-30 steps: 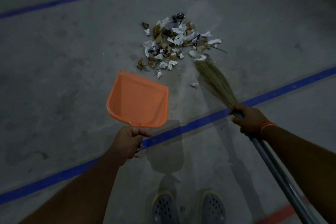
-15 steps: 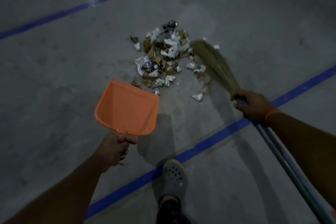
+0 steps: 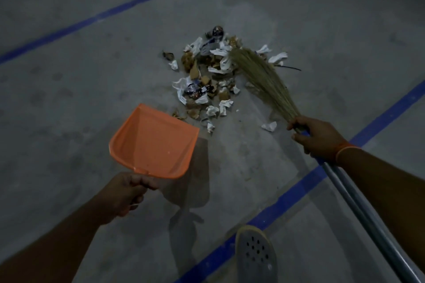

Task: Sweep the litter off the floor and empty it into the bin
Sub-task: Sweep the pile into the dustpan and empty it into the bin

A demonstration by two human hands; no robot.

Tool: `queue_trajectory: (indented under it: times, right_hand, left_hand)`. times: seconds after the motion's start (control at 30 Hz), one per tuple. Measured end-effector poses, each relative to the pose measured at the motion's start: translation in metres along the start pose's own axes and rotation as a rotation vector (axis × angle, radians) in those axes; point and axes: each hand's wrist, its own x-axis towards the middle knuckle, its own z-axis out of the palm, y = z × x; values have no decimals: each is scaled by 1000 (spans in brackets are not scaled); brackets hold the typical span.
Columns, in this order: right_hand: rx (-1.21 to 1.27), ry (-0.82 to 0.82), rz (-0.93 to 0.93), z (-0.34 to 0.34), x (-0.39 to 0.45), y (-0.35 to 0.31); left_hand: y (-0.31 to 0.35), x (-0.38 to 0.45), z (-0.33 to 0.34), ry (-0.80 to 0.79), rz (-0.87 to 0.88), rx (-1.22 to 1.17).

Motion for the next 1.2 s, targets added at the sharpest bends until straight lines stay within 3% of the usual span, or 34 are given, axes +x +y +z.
queue_trajectory:
  times: [0.3, 0.4, 0.6, 0.83, 1.2]
  right_hand:
    - [7, 167, 67, 17, -31, 57]
    - [-28, 170, 140, 26, -46, 85]
    - [-64, 84, 267, 75, -79, 114]
    - [-15, -27, 111, 126, -95, 90]
    - [-94, 4, 30, 90, -135, 61]
  left_hand:
    - [-8, 44, -9, -166, 121, 21]
    - [-18, 56, -19, -229, 150, 85]
    - [-52, 59, -34, -202, 127, 94]
    - [-75, 74, -42, -207, 104, 127]
    - [-87, 78, -60, -189, 121, 84]
